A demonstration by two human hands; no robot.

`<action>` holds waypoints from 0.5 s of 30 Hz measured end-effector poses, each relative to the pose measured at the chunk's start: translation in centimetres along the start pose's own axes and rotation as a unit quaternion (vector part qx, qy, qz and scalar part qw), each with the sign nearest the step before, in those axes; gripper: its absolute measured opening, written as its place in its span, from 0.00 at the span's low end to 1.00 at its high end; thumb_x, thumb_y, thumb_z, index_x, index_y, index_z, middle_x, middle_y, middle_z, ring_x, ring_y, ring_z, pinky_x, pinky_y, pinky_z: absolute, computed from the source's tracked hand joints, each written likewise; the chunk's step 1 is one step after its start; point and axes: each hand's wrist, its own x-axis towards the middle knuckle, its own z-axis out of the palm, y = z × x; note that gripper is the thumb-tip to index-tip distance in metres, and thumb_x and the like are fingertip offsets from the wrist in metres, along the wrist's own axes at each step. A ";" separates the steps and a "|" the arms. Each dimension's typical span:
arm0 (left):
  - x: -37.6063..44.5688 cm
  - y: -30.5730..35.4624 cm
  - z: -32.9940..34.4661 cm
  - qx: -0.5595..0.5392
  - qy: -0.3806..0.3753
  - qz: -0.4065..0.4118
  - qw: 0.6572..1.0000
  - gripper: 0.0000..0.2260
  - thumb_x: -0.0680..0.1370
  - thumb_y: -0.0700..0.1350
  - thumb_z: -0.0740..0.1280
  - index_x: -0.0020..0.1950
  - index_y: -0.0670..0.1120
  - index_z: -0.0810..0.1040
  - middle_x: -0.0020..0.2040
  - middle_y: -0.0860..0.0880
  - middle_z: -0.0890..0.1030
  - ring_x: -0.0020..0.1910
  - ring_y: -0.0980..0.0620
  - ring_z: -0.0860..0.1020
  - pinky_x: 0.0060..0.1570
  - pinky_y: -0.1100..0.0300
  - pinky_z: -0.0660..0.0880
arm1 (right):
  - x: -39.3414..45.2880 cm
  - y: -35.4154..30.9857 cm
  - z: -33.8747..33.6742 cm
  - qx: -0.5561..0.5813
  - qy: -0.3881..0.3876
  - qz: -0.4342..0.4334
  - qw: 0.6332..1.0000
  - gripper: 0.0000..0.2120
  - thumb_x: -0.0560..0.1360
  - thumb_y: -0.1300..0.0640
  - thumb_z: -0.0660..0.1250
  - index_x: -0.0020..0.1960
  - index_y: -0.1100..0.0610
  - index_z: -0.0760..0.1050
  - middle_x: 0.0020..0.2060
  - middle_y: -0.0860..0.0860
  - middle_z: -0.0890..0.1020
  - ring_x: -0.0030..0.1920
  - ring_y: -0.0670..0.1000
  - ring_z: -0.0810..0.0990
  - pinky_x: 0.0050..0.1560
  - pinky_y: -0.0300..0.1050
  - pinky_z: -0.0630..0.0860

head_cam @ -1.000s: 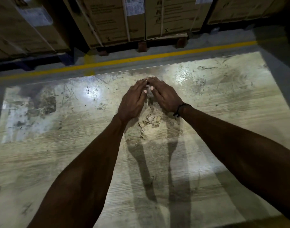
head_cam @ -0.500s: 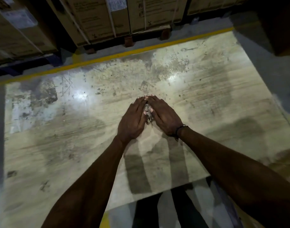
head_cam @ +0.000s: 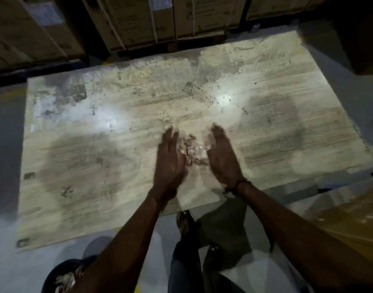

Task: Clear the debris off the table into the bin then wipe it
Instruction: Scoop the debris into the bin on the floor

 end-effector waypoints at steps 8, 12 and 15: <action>-0.4 -8.0 -2.9 0.136 0.114 -0.195 0.965 0.37 0.85 0.62 0.45 0.84 0.37 0.54 0.85 0.39 0.56 0.84 0.40 0.54 0.82 0.42 0.54 | 1.3 10.2 -3.7 -0.138 0.061 0.142 0.978 0.37 0.84 0.39 0.44 0.83 0.65 0.54 0.83 0.62 0.55 0.83 0.60 0.52 0.83 0.56 0.50; 0.6 -4.6 0.8 0.123 0.110 -0.137 0.977 0.37 0.85 0.62 0.43 0.85 0.37 0.53 0.84 0.38 0.57 0.84 0.40 0.54 0.82 0.45 0.54 | 1.2 7.2 0.2 -0.161 0.089 0.066 0.981 0.32 0.86 0.45 0.48 0.80 0.69 0.59 0.80 0.67 0.61 0.81 0.65 0.59 0.81 0.59 0.57; 1.1 -1.0 3.1 0.054 0.070 -0.086 0.992 0.34 0.86 0.59 0.46 0.84 0.36 0.55 0.83 0.36 0.60 0.83 0.38 0.58 0.82 0.44 0.56 | 1.0 5.1 2.9 -0.138 0.074 -0.020 0.987 0.31 0.87 0.47 0.47 0.80 0.68 0.60 0.79 0.65 0.64 0.81 0.63 0.61 0.81 0.57 0.59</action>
